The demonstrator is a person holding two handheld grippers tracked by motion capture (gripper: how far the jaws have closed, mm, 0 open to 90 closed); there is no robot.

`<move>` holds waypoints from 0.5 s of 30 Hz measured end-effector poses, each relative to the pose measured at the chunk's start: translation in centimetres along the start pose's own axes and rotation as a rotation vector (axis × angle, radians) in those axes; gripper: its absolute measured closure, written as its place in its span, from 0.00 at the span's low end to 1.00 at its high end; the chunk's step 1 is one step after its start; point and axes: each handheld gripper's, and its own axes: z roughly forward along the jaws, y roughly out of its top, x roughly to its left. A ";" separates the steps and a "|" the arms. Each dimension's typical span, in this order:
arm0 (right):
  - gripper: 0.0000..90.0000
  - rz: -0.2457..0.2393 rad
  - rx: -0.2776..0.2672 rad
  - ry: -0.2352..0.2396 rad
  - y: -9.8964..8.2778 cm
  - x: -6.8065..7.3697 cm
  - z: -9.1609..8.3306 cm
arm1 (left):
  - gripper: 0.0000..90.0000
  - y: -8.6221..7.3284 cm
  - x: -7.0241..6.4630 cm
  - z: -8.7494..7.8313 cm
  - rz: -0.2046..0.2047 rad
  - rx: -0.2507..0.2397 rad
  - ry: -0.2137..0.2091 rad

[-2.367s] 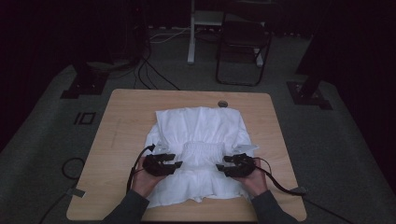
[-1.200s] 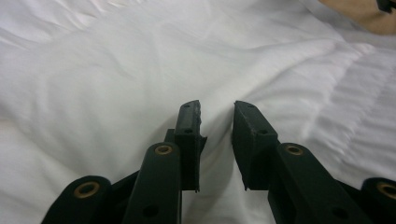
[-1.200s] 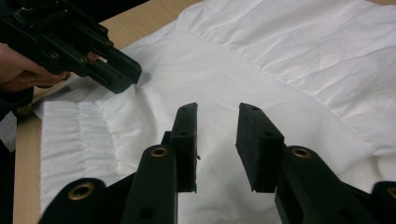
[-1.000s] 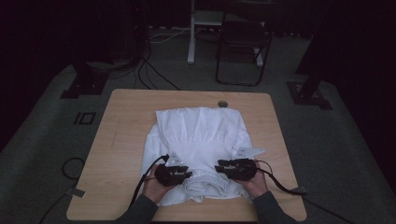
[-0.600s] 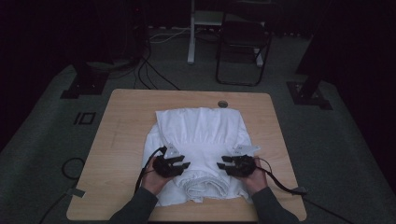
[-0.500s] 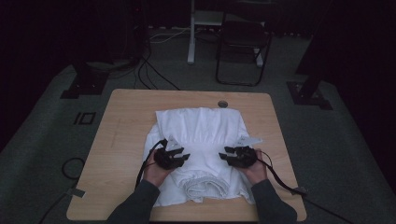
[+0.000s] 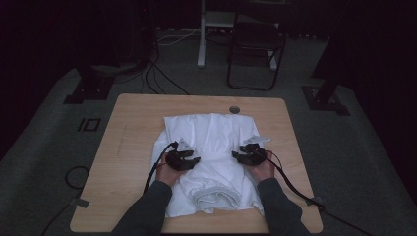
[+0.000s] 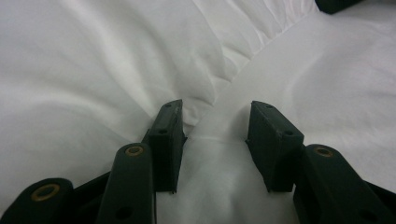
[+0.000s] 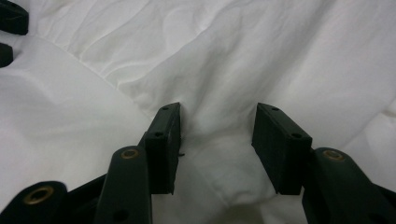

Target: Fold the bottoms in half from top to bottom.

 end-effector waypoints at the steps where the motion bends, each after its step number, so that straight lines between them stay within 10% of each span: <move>1: 0.57 0.000 -0.005 -0.001 -0.3 0.2 -0.2 | 0.62 -0.3 -0.1 -0.3 0.005 0.000 -0.004; 15: 0.57 0.011 -0.021 0.045 -5.4 6.5 -4.9 | 0.61 -5.5 -5.4 -5.9 0.031 0.015 -0.050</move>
